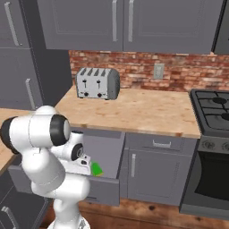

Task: Restock the sink supplies by placing the sponge and soap dispenser on the counter and next to the sink. Make sure the soap dispenser is upright.

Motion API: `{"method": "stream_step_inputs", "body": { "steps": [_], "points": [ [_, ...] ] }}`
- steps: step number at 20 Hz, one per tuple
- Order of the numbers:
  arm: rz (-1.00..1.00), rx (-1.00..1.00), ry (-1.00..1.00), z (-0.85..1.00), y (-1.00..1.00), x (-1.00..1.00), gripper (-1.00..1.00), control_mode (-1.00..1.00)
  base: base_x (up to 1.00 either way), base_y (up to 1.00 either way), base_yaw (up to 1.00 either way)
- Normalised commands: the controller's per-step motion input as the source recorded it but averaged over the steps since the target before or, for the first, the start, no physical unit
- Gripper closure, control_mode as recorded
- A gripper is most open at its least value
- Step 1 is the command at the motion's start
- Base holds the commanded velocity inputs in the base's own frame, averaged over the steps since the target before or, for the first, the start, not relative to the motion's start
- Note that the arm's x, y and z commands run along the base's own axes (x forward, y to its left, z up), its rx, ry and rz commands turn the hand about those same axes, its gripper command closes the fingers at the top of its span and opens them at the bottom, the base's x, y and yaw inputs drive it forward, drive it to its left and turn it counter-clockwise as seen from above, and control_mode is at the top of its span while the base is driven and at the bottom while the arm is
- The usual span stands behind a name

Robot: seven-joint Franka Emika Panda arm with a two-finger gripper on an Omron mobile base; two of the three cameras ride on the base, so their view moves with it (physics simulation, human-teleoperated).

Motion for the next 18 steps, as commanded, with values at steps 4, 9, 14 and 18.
{"method": "stream_step_inputs", "body": {
  "steps": [4, 9, 14, 18],
  "points": [
    [0.00, -0.01, 0.02, 0.69, 0.00, 0.26, -1.00, -1.00, 0.00, 0.00, 0.00],
    [0.00, -0.01, 0.00, 0.42, -0.05, 0.47, -1.00, -1.00, 0.00, 0.00, 0.00],
    [0.05, 0.00, 0.00, -0.02, -0.17, 0.52, -1.00, -1.00, 0.00, 0.00, 0.00],
    [0.09, 0.00, 0.00, -0.26, -0.23, 0.51, -1.00, -1.00, 0.00, 0.00, 0.00]
  ]
}}
